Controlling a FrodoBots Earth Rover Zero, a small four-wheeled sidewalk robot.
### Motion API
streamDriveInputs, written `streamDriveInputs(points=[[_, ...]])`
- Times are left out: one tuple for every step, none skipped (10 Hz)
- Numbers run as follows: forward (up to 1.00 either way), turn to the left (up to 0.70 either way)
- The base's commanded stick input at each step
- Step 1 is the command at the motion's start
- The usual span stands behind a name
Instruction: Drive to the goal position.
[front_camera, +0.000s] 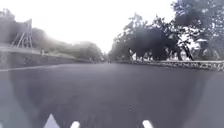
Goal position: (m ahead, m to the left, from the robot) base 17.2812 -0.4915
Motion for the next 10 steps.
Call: streamDriveInputs(points=[[0.7,0.0],[0.7,0.0],[0.7,0.0],[0.7,0.0],[0.7,0.0],[0.7,0.0],[0.7,0.0],[0.7,0.0],[0.7,0.0],[0.7,0.0]])
